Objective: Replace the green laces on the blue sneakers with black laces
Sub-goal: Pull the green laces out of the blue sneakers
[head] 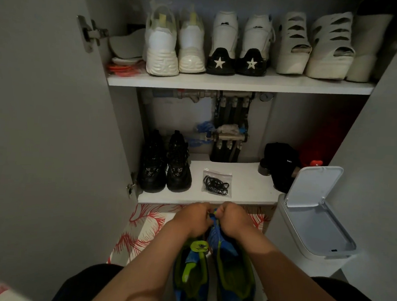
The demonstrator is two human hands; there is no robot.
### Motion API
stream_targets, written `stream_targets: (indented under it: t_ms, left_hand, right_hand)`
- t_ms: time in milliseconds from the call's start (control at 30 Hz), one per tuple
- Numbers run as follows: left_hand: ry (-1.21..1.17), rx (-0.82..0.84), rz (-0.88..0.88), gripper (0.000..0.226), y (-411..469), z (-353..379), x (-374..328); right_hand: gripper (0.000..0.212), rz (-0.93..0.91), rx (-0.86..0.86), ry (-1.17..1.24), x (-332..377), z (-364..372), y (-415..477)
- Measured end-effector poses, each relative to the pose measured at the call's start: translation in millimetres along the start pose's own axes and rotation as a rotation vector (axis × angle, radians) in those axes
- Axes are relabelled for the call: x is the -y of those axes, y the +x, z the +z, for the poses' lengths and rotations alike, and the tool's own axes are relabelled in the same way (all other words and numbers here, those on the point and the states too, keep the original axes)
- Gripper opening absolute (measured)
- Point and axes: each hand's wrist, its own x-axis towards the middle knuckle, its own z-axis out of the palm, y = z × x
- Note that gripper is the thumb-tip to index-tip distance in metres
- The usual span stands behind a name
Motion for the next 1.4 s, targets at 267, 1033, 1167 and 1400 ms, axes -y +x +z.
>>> stream_targets:
  t_ms: [267, 1033, 1167, 1400]
  left_hand:
    - [-0.258, -0.004, -0.056, 0.037, -2.2, 7.1, -15.3]
    - [-0.574, -0.379, -0.003, 0.027, -10.3, -26.5, -28.8]
    - [-0.455, -0.506, 0.106, 0.030, -20.0, -38.6, -24.3]
    - [-0.407, -0.529, 0.072, 0.021, -36.9, -56.1, -11.3]
  right_hand:
    - [0.023, -0.034, -0.087, 0.451, 2.0, -13.6, -5.8]
    - [0.015, -0.033, 0.127, 0.255, -1.0, -7.3, -14.5]
    - [0.030, -0.047, 0.068, 0.255, 5.6, -3.8, -13.6]
    - [0.028, -0.057, -0.116, 0.375, 18.4, -8.6, -13.2]
